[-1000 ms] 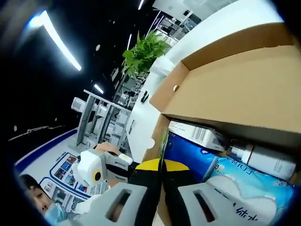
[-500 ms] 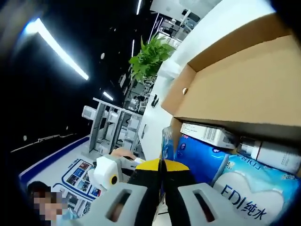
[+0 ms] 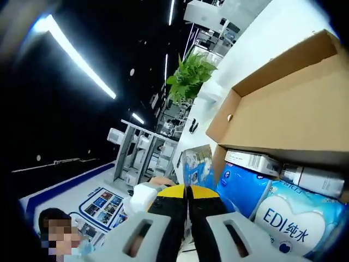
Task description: Operate the shoe box by opening the lid, removing the specified soft item, and placing it in the target area until the item is outside and the box remains undamaged.
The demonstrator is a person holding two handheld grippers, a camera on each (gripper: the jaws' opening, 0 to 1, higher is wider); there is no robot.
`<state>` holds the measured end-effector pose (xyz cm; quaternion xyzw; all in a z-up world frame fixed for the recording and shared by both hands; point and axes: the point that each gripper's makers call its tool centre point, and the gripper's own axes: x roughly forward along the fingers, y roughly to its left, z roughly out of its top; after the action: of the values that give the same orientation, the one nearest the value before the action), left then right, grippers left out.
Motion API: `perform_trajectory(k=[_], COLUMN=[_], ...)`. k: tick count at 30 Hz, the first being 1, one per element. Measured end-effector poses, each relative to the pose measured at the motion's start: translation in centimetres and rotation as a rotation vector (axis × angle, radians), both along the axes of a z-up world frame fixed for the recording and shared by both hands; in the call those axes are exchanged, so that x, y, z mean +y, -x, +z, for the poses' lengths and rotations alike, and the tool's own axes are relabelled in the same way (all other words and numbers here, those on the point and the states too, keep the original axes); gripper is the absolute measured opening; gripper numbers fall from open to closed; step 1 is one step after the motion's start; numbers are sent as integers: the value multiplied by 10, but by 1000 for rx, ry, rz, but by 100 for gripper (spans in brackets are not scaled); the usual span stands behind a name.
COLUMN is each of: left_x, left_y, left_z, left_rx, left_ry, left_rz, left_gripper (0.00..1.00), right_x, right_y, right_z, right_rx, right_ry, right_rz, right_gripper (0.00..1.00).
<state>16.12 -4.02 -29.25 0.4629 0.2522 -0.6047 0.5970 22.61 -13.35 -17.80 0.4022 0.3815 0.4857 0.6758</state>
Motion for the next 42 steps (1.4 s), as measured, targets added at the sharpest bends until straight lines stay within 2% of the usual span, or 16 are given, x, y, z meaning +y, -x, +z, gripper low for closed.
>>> perform_trajectory(k=[21,27,35,42], left_x=[-1,-1,-1,-2], left_y=[0,0,0,0], left_z=[0,0,0,1], left_rx=[7,6,7,6], left_ry=[2,8,9,10], left_rz=[1,-1,-1,0], left_gripper=[4,4,4,4], right_x=[-22,-25,-51,-63], right_y=[8,17,13,17], right_z=[17,23,36,44], right_rx=[-18,-32,-44,-68], right_ry=[-41,-62,-77,-107], right_rz=[-17,-14,-21,-34], right_gripper=[0,0,0,0])
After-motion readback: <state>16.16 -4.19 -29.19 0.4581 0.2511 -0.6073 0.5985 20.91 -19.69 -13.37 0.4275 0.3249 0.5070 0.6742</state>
